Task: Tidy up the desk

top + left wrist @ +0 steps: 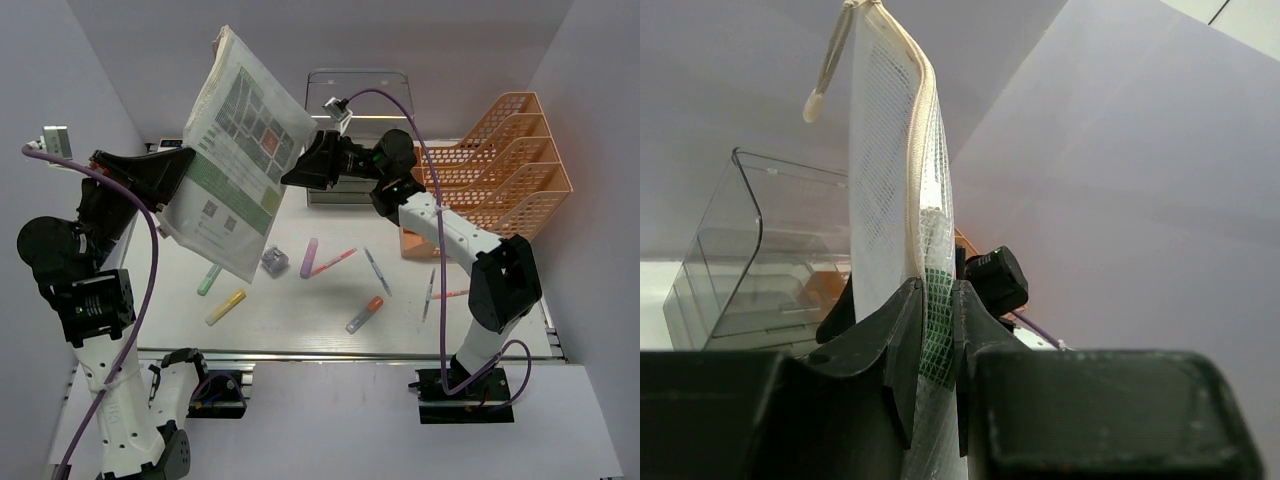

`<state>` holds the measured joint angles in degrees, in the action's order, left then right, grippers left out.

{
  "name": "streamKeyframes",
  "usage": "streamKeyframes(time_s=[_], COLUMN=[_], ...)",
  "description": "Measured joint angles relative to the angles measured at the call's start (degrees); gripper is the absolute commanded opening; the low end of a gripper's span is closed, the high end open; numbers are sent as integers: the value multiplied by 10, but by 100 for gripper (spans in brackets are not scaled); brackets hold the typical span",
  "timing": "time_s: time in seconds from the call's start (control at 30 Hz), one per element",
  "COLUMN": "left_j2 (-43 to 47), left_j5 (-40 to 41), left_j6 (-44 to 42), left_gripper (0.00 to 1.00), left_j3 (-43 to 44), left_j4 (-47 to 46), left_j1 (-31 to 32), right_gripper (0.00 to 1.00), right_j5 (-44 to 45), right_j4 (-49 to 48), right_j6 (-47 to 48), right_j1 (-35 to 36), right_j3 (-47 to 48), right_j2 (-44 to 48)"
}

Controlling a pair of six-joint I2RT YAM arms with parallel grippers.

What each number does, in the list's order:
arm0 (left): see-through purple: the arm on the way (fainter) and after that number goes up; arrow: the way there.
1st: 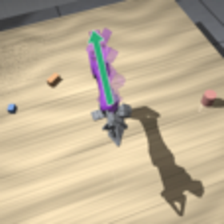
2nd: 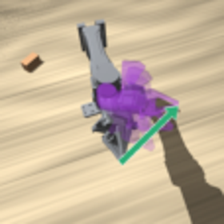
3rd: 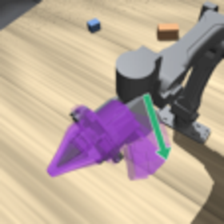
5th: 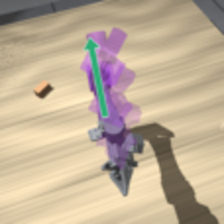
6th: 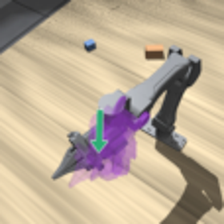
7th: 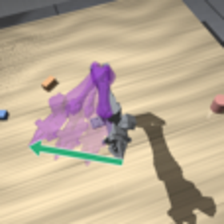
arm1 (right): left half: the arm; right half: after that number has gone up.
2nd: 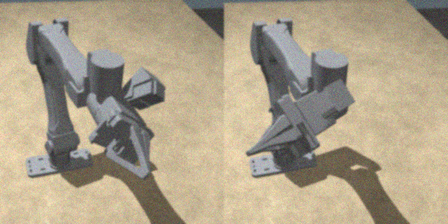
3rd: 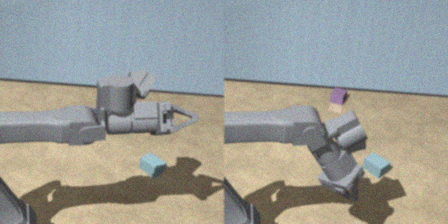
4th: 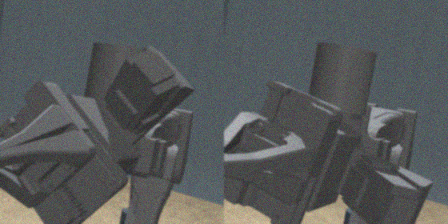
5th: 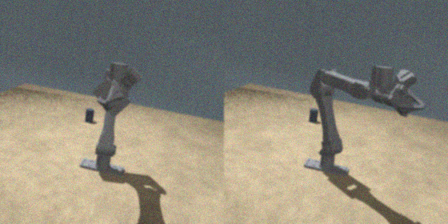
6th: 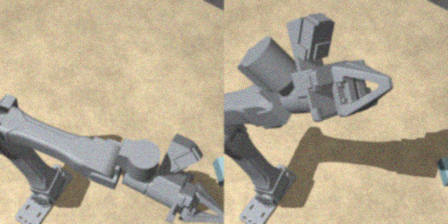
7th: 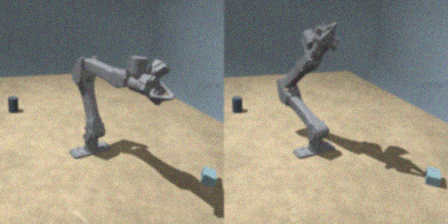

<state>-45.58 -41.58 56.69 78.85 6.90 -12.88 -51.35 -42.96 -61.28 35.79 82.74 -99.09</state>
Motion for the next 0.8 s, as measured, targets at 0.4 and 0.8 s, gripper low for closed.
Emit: streamKeyframes(time_s=[0.4,0.8], left_j2=[16,23], left_j5=[8,14], left_j6=[3,-27], left_gripper=[0,28], left_j3=[-56,-93], left_j4=[1,39], left_j1=[0,1], right_gripper=[42,0], right_j5=[3,-44], right_j4=[-192,-139], right_j6=[-93,-20], right_j1=[-6,-31], right_j3=[12,12], right_j2=[-5,44])
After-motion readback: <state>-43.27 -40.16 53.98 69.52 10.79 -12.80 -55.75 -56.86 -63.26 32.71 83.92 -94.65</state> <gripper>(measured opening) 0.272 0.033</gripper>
